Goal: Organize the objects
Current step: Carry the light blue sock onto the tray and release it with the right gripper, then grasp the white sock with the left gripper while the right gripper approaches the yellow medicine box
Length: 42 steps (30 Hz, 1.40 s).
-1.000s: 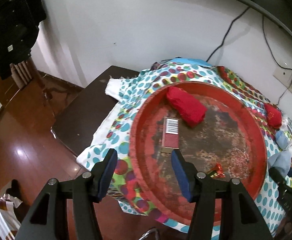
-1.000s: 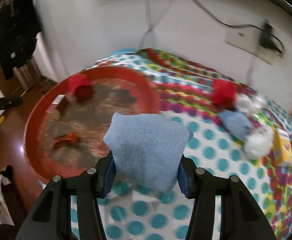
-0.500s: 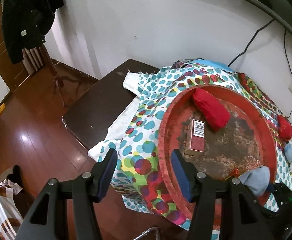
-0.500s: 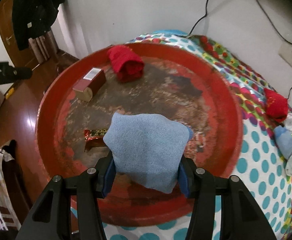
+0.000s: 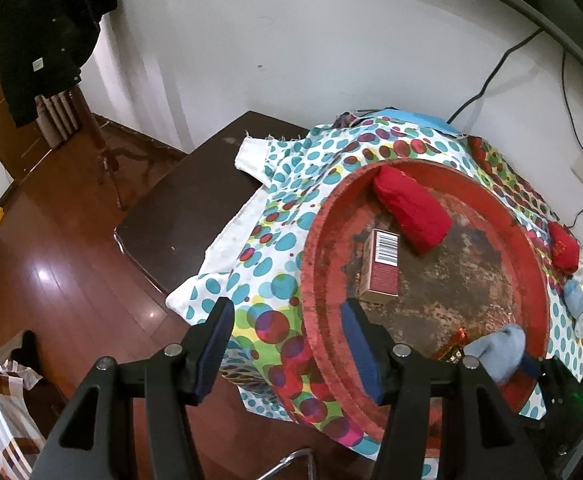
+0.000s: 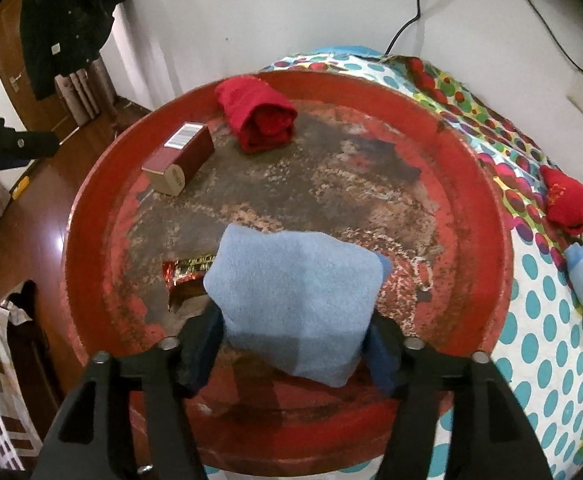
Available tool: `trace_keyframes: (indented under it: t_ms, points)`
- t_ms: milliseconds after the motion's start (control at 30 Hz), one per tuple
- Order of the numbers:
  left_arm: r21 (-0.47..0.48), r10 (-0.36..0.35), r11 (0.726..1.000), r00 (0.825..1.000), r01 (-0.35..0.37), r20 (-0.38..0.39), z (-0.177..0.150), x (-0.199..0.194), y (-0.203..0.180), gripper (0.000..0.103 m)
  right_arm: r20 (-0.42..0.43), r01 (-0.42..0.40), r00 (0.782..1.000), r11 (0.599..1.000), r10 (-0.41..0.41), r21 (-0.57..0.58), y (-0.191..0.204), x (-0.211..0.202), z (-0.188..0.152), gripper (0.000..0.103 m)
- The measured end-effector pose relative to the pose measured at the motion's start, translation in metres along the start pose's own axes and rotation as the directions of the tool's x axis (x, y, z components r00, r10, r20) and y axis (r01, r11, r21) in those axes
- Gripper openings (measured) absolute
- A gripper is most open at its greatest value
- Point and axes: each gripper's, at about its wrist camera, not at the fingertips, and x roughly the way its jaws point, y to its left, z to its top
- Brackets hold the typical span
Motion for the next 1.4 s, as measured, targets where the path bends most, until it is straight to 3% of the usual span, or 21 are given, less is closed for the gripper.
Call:
trace_keyframes:
  t_ms: [67, 467, 667, 900, 1033, 1200, 1400]
  points:
    - [0.005, 0.001, 1.0, 1.0, -0.001, 0.0, 0.0, 0.0, -0.003, 0.057, 0.014, -0.002, 1.0, 1.0, 0.002, 0.003, -0.002, -0.004, 0.0, 0.076]
    - [0.079, -0.01, 0.997, 1.0, 0.011, -0.012, -0.008, 0.003, -0.032, 0.057, 0.113, 0.008, 0.993, 0.997, -0.017, 0.081, -0.039, -0.046, -0.007, 0.081]
    - [0.163, -0.033, 0.986, 0.999, 0.036, -0.02, -0.017, 0.006, -0.065, 0.057, 0.111, 0.074, 0.989, 0.984, -0.093, 0.164, -0.095, -0.061, -0.03, 0.081]
    - [0.285, -0.097, 0.954, 0.995, 0.096, -0.011, -0.034, 0.004, -0.113, 0.057, 0.082, 0.202, 0.968, 0.932, -0.237, 0.3, -0.188, -0.081, -0.07, 0.081]
    - [0.373, -0.187, 0.91, 0.982, 0.182, -0.023, -0.048, -0.005, -0.149, 0.057, 0.075, 0.287, 0.937, 0.876, -0.341, 0.388, -0.252, -0.103, -0.094, 0.081]
    - [0.515, -0.275, 0.815, 0.96, 0.266, -0.061, -0.066, -0.019, -0.21, 0.057, 0.023, 0.37, 0.905, 0.812, -0.426, 0.451, -0.32, -0.112, -0.113, 0.081]
    - [0.628, -0.401, 0.678, 0.908, 0.382, -0.119, -0.073, -0.023, -0.302, 0.057, -0.022, 0.373, 0.913, 0.811, -0.407, 0.451, -0.364, -0.091, -0.12, 0.083]
